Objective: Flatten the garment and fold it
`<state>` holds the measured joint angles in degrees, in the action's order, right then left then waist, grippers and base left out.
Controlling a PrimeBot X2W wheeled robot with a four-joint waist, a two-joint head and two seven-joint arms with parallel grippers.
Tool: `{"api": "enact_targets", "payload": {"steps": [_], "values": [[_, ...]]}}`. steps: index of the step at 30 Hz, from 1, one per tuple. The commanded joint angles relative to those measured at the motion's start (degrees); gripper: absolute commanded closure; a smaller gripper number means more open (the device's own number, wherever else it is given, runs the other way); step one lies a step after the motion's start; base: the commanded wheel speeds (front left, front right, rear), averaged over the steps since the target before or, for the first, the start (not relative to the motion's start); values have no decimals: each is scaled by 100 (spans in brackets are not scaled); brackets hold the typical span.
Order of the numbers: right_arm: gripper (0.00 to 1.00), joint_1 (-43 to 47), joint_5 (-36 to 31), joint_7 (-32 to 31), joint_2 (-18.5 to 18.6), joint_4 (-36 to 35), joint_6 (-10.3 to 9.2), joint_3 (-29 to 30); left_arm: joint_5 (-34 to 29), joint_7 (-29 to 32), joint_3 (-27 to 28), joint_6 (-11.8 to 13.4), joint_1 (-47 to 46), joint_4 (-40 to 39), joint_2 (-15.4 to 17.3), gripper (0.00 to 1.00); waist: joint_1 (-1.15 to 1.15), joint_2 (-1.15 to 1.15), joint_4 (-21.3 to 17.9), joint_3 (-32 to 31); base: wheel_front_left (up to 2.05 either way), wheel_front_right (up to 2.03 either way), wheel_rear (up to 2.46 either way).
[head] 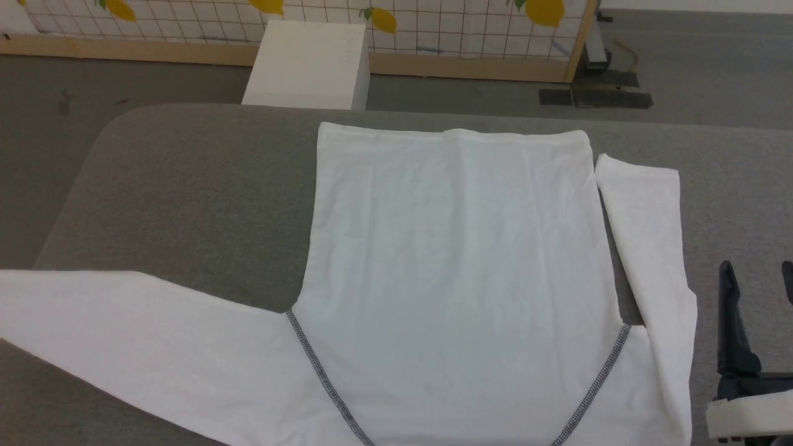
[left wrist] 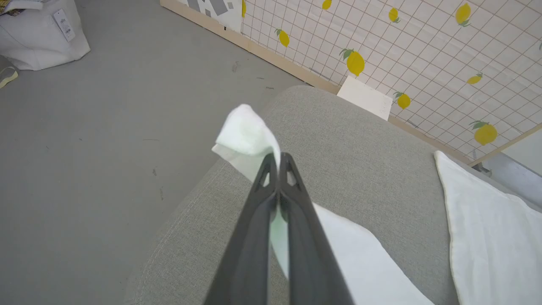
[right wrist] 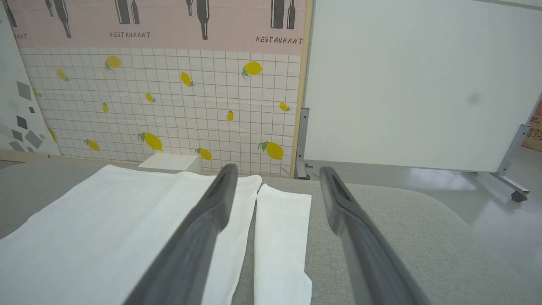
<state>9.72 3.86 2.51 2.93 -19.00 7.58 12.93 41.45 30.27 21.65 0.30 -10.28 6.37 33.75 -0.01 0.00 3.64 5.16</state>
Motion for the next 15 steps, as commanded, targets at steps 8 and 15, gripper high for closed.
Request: {"api": "enact_targets", "payload": {"steps": [8,15], "values": [[0,115,66,-19,-5,-92,-9,10,-127,-269,-242,-127,197,-575,-163,100,1,0,67,-86,0,0,0],[0,68,37,-36,-5,-227,-9,338,-434,-594,-858,-78,280,-1757,-667,100,1,0,35,-92,0,0,0]]}}
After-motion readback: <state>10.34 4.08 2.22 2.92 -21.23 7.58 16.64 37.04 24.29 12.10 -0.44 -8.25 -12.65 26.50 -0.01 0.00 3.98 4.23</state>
